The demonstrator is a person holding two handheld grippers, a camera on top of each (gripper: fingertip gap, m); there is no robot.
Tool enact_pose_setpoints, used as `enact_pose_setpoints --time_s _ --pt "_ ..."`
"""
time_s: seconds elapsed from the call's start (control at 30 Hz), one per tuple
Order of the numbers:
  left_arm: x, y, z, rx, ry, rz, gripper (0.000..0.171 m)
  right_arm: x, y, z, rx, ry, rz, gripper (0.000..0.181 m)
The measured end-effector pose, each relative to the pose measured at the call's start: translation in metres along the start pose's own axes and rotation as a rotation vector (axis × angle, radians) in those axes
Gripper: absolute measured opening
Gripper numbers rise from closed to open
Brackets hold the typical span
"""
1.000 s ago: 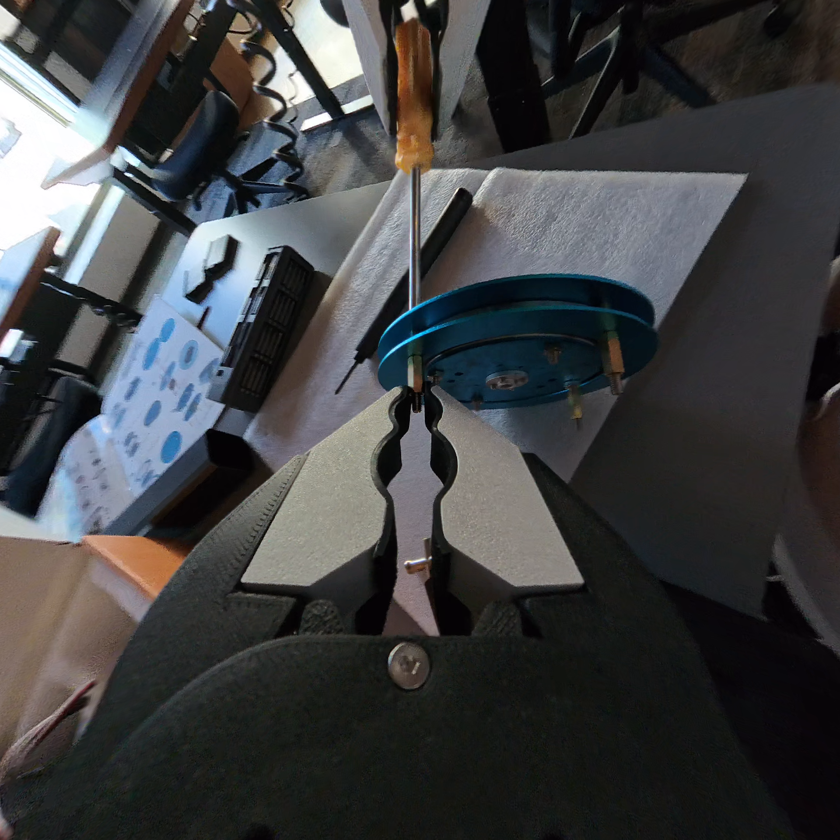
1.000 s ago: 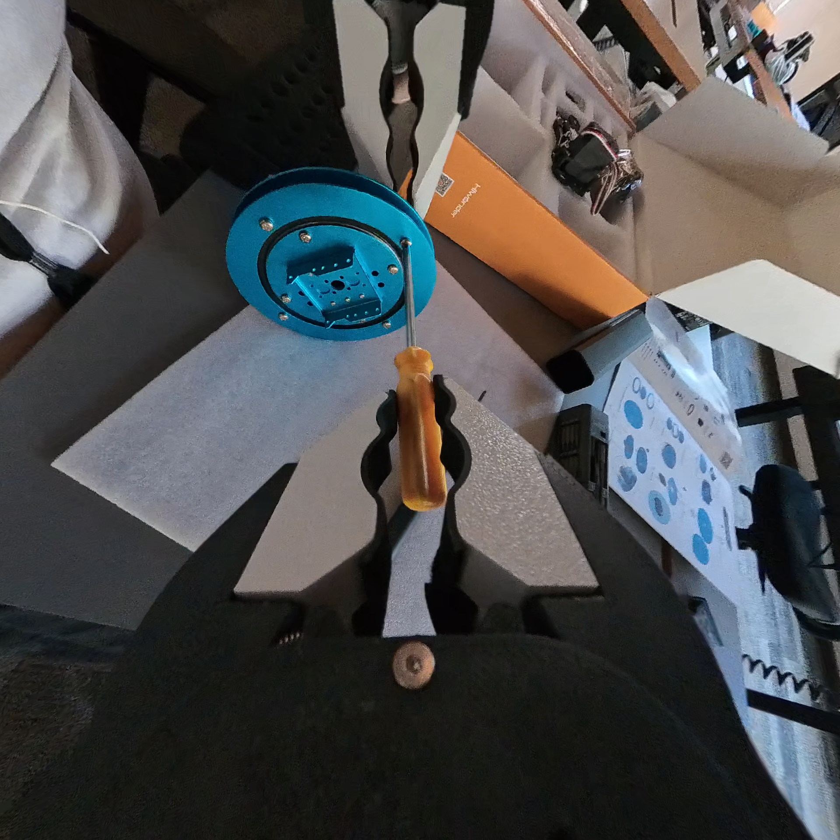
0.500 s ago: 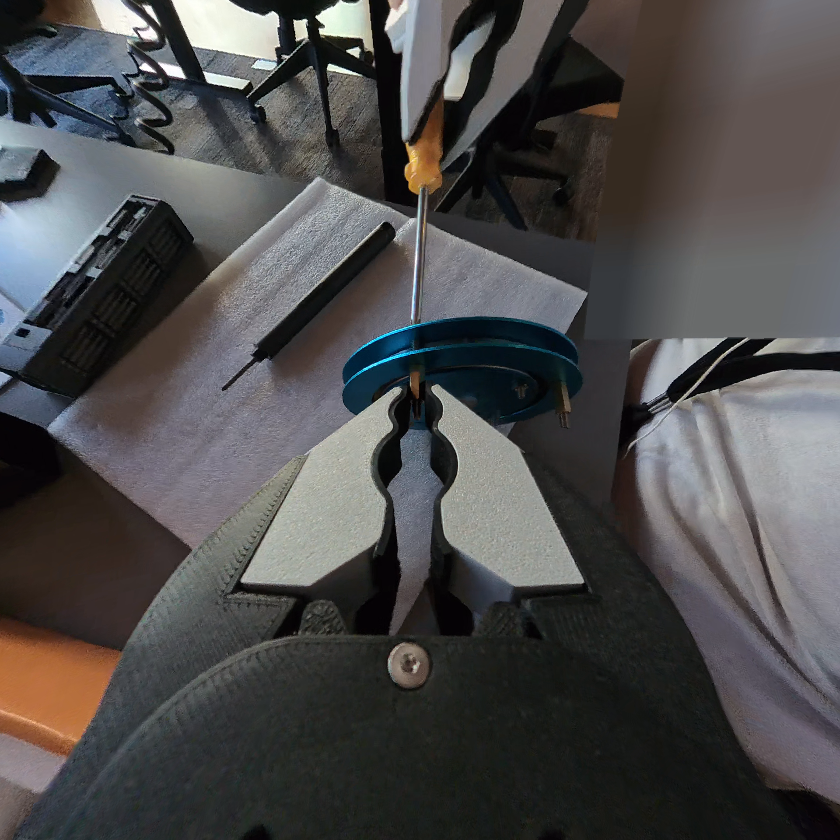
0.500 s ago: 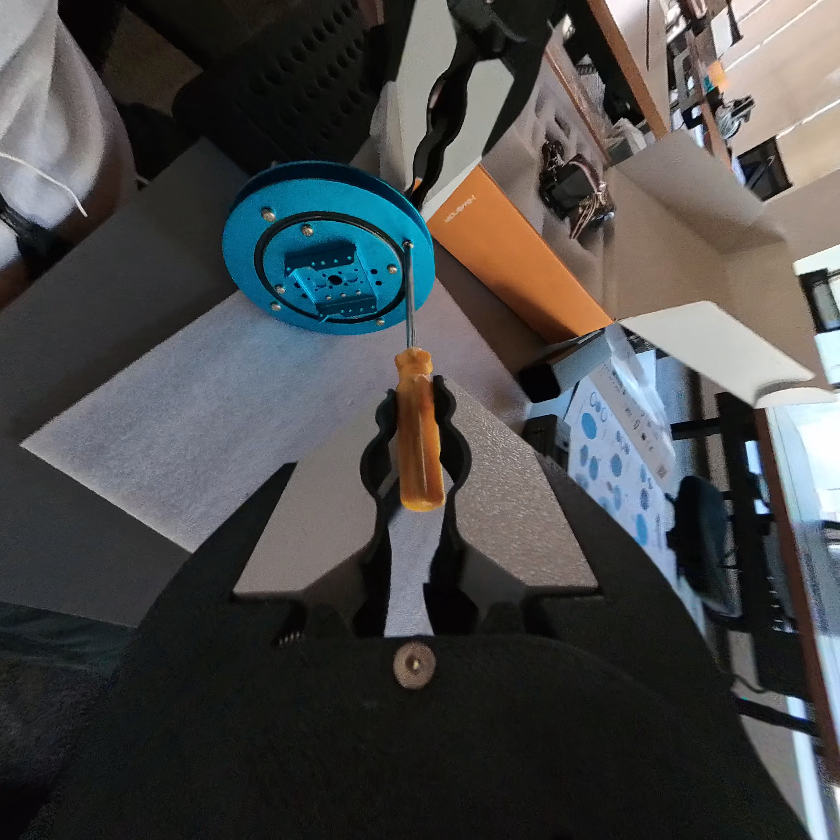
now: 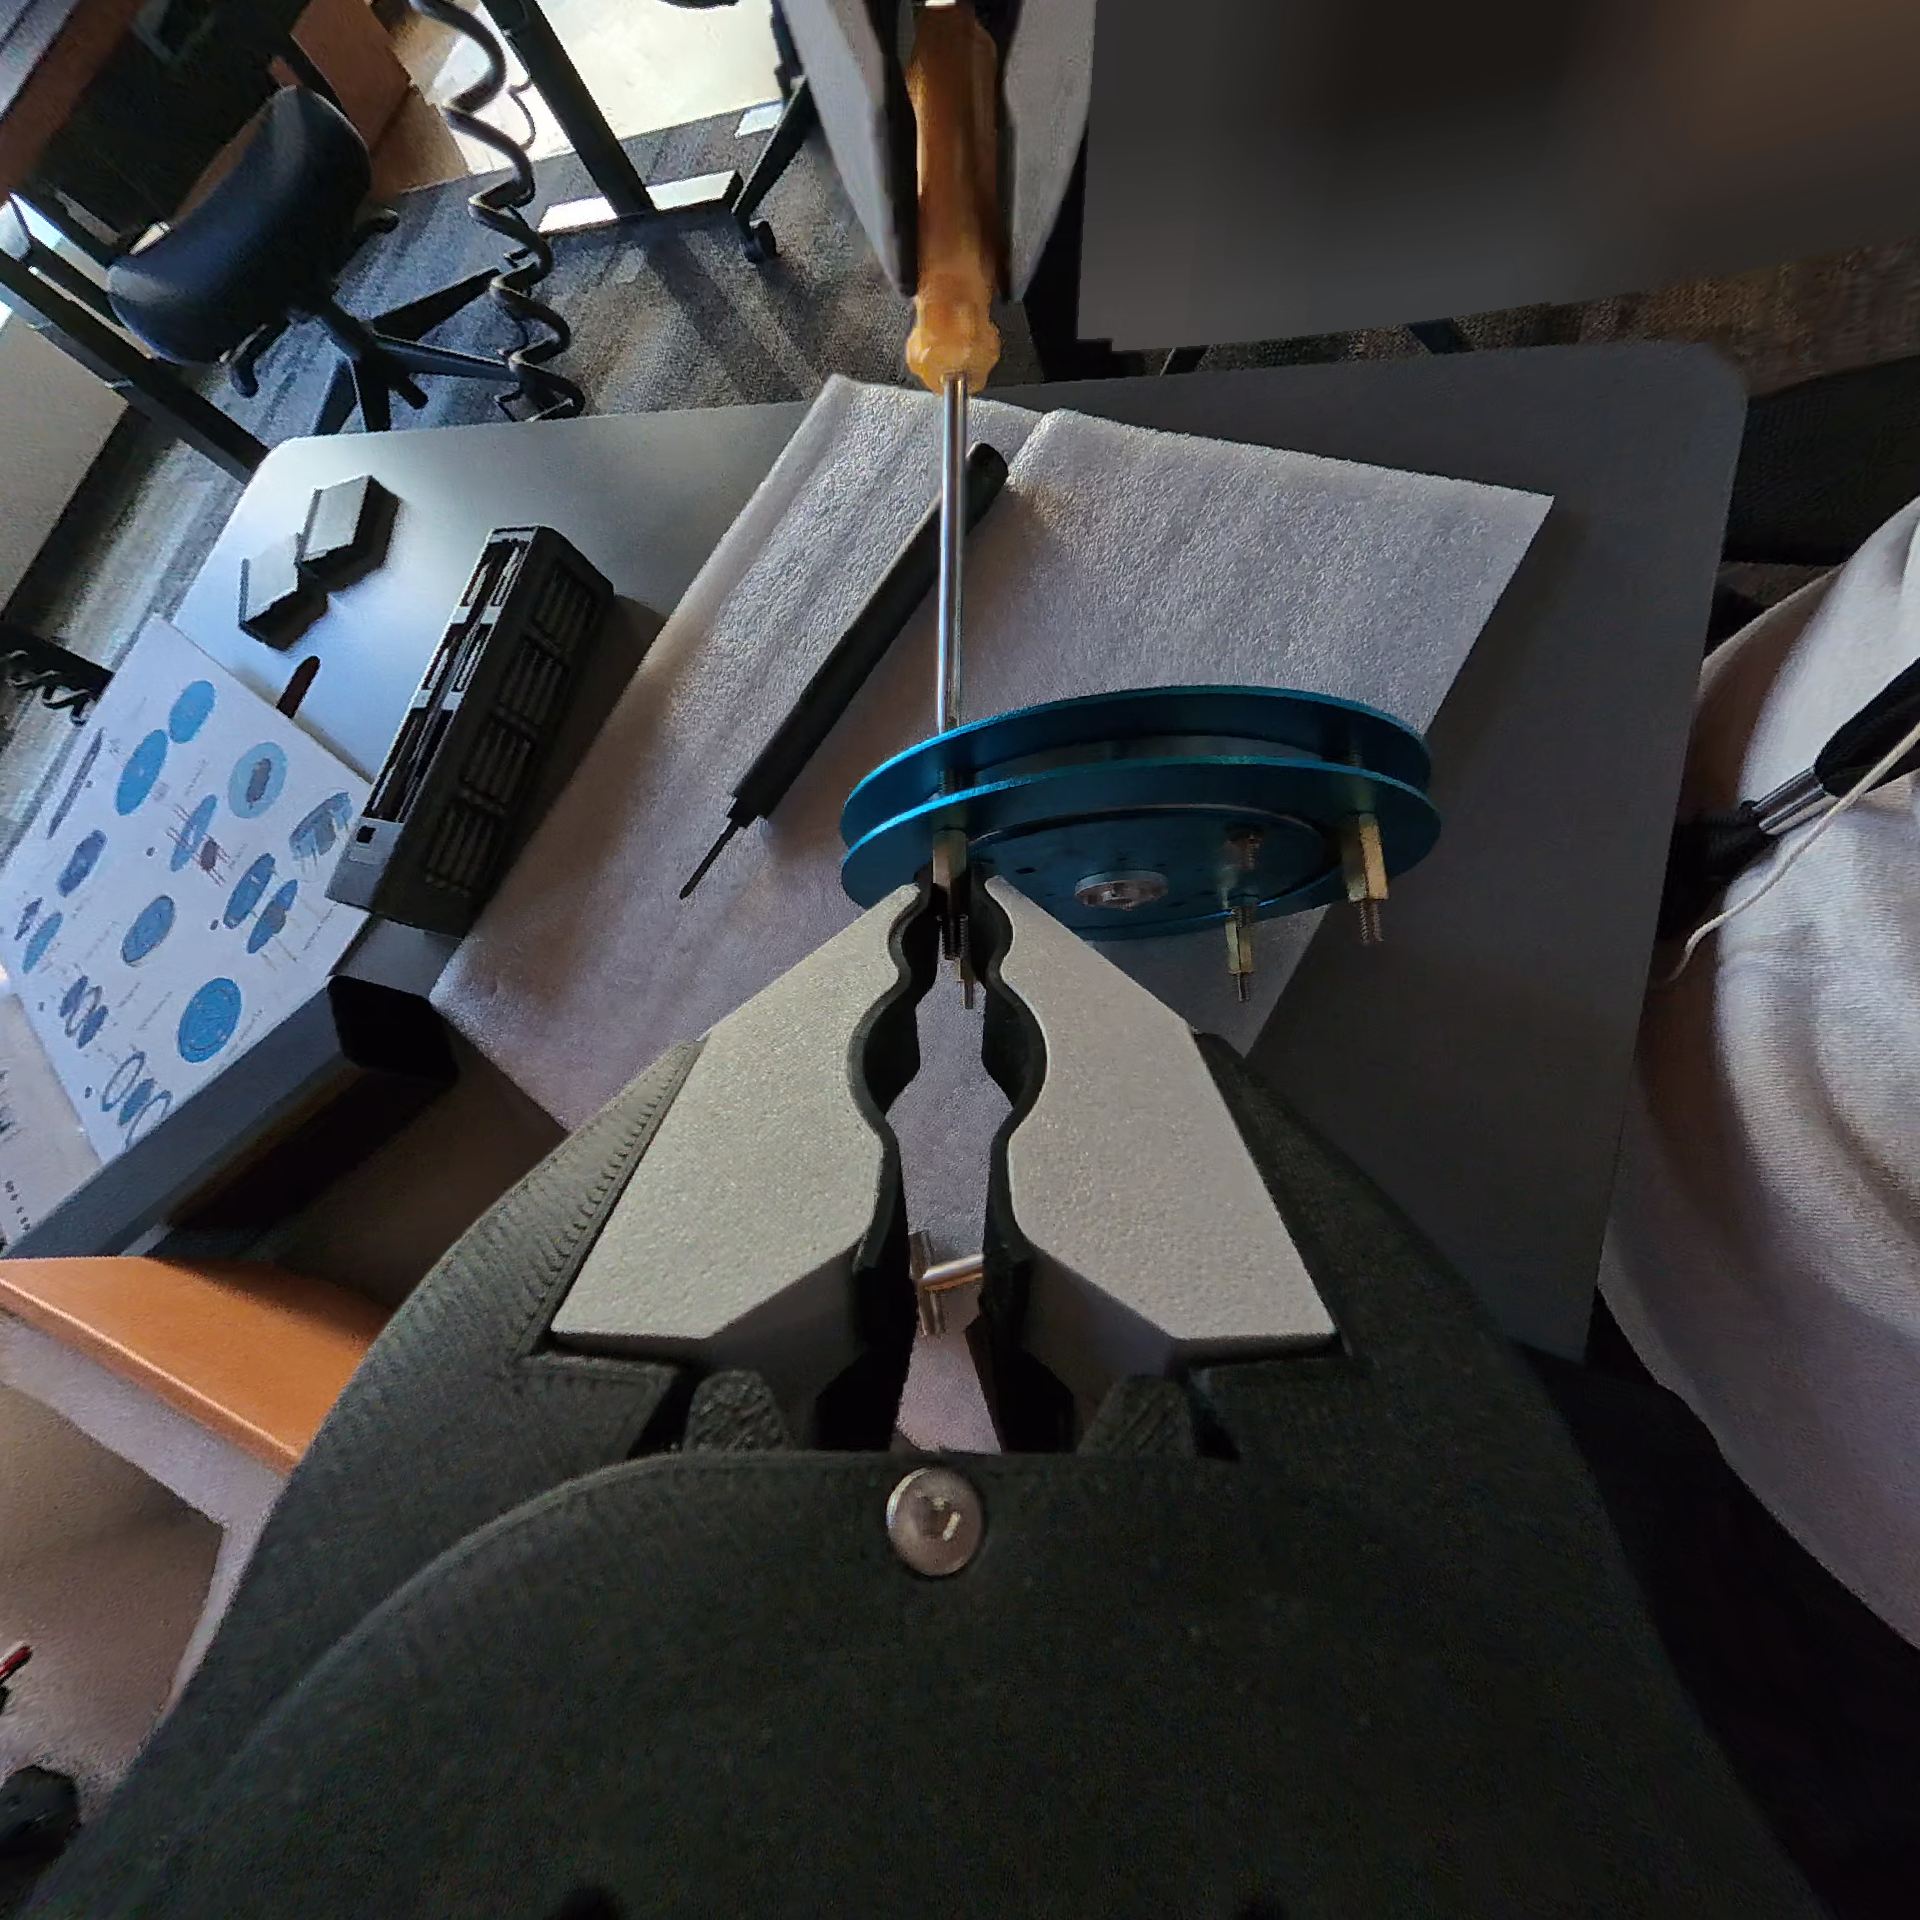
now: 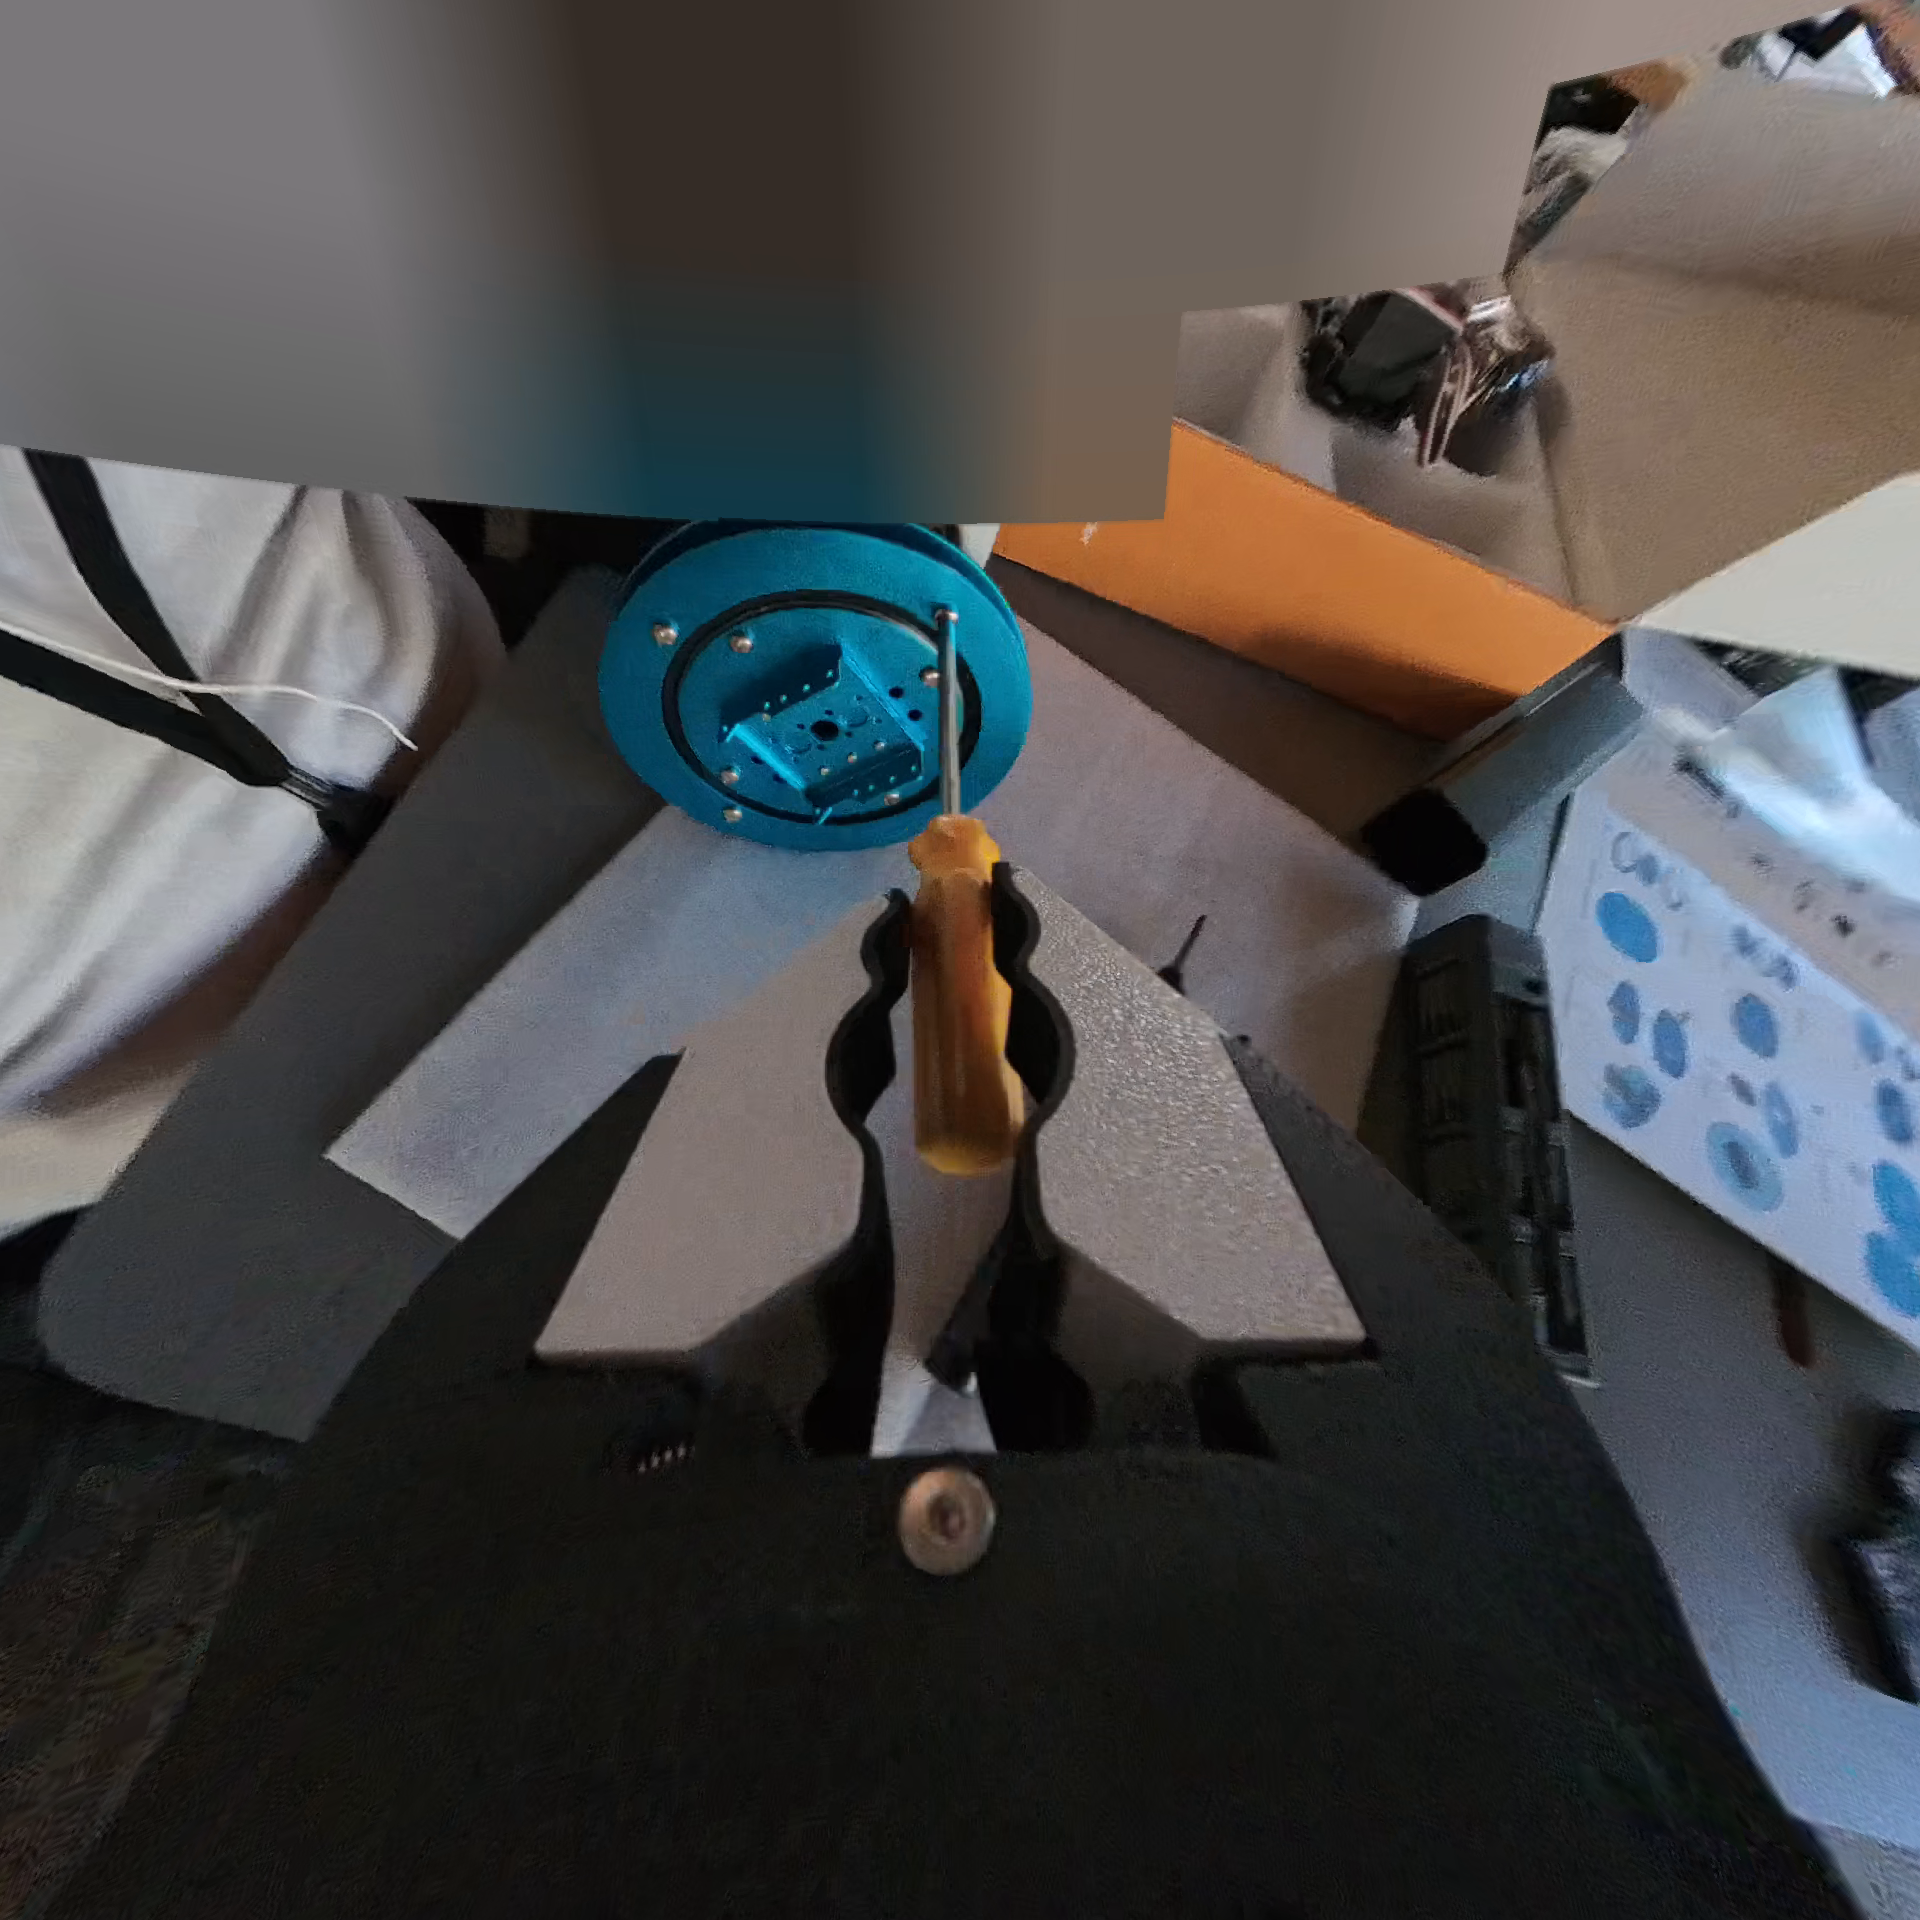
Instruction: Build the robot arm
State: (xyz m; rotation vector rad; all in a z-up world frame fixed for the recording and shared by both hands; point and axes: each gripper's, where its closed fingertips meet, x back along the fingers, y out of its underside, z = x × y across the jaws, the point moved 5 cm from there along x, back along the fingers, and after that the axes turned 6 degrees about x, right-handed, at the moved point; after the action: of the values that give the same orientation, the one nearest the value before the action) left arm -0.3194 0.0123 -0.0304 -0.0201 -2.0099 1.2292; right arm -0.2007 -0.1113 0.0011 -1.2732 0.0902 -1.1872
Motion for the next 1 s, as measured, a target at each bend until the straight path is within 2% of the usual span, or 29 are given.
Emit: enact_pose_setpoints --time_s 0.17,0.33,0.5,0.57,0.63,0.73,0.87,1.0 --pt "0.0 -0.002 0.003 -0.023 0.004 0.011 0.003 -0.007 0.013 -0.003 0.199 0.115 -0.113 0.015" --pt "-0.001 -0.003 0.003 -0.038 0.0 -0.002 0.004 -0.009 0.016 -0.007 0.21 0.111 -0.152 0.015" --pt "0.0 -0.001 0.001 -0.062 -0.033 -0.025 0.004 0.006 0.025 -0.006 0.046 0.063 -0.167 0.015" --pt "0.0 -0.001 0.002 -0.052 -0.023 -0.016 0.004 0.005 0.047 -0.014 -0.056 -0.004 -0.235 0.015" --pt "0.001 0.0 0.002 -0.052 -0.021 -0.018 0.004 -0.005 0.074 -0.023 -0.123 0.011 -0.268 0.015" --pt "0.001 0.0 0.001 -0.065 -0.031 -0.024 0.004 -0.021 0.104 -0.042 -0.24 -0.027 -0.243 0.015" --pt "0.0 0.001 0.0 -0.06 -0.031 -0.029 0.004 -0.019 0.116 -0.043 -0.284 0.025 -0.111 0.029" --pt "-0.002 0.0 -0.001 -0.059 -0.037 -0.028 0.004 -0.019 0.12 -0.043 -0.372 -0.04 -0.051 0.018"
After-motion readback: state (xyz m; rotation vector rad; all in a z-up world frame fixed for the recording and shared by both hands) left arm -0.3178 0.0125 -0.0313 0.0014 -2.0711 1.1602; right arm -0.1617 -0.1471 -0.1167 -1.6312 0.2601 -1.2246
